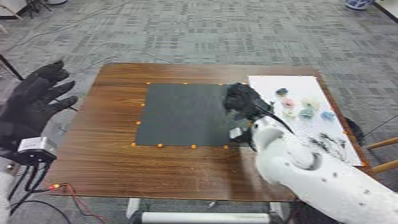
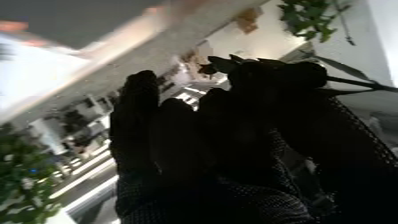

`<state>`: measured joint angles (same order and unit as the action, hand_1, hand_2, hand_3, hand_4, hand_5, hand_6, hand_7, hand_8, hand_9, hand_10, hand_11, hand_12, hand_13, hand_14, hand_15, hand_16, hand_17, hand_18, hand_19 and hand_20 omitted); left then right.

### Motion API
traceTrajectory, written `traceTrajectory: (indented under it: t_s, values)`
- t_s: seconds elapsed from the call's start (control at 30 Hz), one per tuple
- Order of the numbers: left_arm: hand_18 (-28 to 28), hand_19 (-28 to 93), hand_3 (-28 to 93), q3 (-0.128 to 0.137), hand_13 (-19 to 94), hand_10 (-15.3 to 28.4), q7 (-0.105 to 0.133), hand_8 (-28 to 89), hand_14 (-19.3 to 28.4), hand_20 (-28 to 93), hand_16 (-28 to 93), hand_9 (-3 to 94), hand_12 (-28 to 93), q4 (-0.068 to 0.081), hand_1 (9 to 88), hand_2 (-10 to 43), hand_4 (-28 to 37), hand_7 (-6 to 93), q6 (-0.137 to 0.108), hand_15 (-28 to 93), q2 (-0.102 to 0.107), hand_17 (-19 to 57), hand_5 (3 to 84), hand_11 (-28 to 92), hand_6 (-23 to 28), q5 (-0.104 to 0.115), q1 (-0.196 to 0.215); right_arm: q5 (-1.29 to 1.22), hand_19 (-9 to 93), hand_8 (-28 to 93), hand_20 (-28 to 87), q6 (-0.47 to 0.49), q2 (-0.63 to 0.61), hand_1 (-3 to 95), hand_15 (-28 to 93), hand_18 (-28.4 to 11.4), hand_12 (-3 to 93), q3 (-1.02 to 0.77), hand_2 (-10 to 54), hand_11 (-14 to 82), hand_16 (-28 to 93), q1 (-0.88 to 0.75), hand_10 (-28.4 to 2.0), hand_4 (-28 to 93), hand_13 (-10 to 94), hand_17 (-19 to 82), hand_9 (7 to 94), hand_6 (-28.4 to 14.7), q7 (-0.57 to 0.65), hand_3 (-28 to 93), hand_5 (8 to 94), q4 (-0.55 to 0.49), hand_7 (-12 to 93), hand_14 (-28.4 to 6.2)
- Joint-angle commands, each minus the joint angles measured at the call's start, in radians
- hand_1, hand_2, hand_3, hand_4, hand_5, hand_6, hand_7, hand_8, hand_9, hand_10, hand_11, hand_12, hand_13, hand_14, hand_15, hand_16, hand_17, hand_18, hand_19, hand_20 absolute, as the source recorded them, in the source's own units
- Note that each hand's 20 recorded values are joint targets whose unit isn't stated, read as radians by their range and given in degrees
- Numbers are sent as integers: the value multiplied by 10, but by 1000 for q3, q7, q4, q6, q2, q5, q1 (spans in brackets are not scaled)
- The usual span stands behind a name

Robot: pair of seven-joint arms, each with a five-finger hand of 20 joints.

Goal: Arrange flowers

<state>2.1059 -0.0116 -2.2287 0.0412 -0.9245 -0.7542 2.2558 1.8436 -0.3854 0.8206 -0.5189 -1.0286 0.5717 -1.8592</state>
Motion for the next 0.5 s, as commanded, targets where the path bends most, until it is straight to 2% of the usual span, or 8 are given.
traceTrajectory:
  t_s: [0.03,0.1,0.23,0.27,0.3,0.4,0.5]
  values:
    - [204,375,650,18,49,72,-12,-96,106,86,-35,121,235,16,269,-92,-283,202,30,391,98,-115,162,170,-9,13,-65,72,804,381,400,68,164,242,879,-198,693,230,68,685,490,229,-110,-28,654,294,708,-8,76,916,651,60,662,-126]
    - [204,375,649,7,49,71,-16,-98,106,86,-35,122,235,24,269,-92,-283,201,32,391,114,-115,162,169,-10,15,-86,112,804,383,400,97,193,242,879,-200,693,295,64,685,488,270,-111,-26,655,294,709,-9,101,917,653,76,660,-127]
    - [204,375,641,10,54,64,-13,-100,101,86,-35,124,236,22,270,-92,-283,202,22,386,130,-112,161,168,-13,16,-92,177,805,384,400,194,265,248,880,-202,696,396,49,678,485,336,-113,-29,656,292,714,-12,127,925,659,122,651,-129]
    - [204,375,643,6,55,63,-15,-100,100,86,-34,124,236,24,269,-92,-283,201,25,386,136,-112,161,167,-13,16,-100,187,806,384,400,176,281,249,879,-203,698,434,47,677,484,358,-115,-30,657,292,715,-13,135,925,660,140,650,-130]
    - [205,377,642,7,57,62,-17,-100,98,86,-34,124,235,20,268,-92,-283,201,25,385,138,-109,161,166,-14,16,-97,211,806,386,400,194,296,249,879,-204,699,454,46,675,484,366,-116,-31,657,292,715,-14,142,926,661,156,647,-130]
    - [203,378,635,-8,65,54,-14,-100,88,84,-34,125,236,20,265,-93,-283,198,27,377,150,-105,159,162,-20,18,-115,208,806,389,400,219,331,254,879,-206,703,501,38,670,483,392,-117,-29,658,291,717,-14,165,929,662,191,644,-132]
    - [200,380,632,-26,72,47,-19,-100,81,82,-33,126,238,24,264,-94,-283,196,29,371,165,-99,157,159,-23,19,-137,218,807,388,401,239,373,257,878,-209,706,522,33,665,483,400,-120,-27,658,290,719,-21,188,930,666,233,636,-134]
